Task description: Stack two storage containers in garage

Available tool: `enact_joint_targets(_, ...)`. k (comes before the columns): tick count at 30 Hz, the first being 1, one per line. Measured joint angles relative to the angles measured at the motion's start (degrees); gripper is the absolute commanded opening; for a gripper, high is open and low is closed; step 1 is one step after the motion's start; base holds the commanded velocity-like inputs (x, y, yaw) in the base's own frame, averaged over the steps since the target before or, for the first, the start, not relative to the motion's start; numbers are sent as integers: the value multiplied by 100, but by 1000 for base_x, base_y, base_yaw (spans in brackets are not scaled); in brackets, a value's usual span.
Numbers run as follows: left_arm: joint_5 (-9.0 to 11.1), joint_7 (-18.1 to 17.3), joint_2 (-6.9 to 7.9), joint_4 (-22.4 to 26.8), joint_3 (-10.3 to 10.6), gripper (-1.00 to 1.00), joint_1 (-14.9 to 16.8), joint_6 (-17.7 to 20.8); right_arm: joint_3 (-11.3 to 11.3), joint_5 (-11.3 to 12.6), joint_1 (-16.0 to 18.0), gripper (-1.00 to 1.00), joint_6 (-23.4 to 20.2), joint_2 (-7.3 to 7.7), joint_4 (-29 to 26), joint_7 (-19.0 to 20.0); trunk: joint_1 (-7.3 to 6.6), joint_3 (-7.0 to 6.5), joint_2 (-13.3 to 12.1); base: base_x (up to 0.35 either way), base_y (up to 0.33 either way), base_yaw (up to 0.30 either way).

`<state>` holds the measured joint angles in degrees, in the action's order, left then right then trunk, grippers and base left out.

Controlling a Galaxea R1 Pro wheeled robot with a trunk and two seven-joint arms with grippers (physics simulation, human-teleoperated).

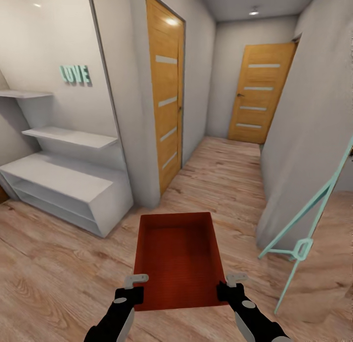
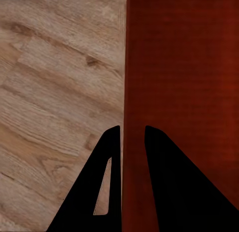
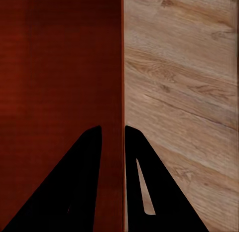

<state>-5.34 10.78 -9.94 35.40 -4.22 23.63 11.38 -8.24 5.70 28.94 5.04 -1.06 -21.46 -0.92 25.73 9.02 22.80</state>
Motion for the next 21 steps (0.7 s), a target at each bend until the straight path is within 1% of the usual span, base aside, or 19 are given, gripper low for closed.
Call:
enact_joint_targets(13,0,0,0,-5,1,-100,3,-1,5,-5,0,-100,0,0,0,1,0,0,0,271,198,-272)
enact_joint_targets(16,0,0,0,-1,1,-100,0,-1,4,-5,0,-100,0,0,0,1,-1,0,0,314,111,-295)
enact_joint_targets(21,1,1,1,1,2,-100,-1,-1,4,-5,0,-100,0,-1,0,1,-1,0,0,326,22,-298)
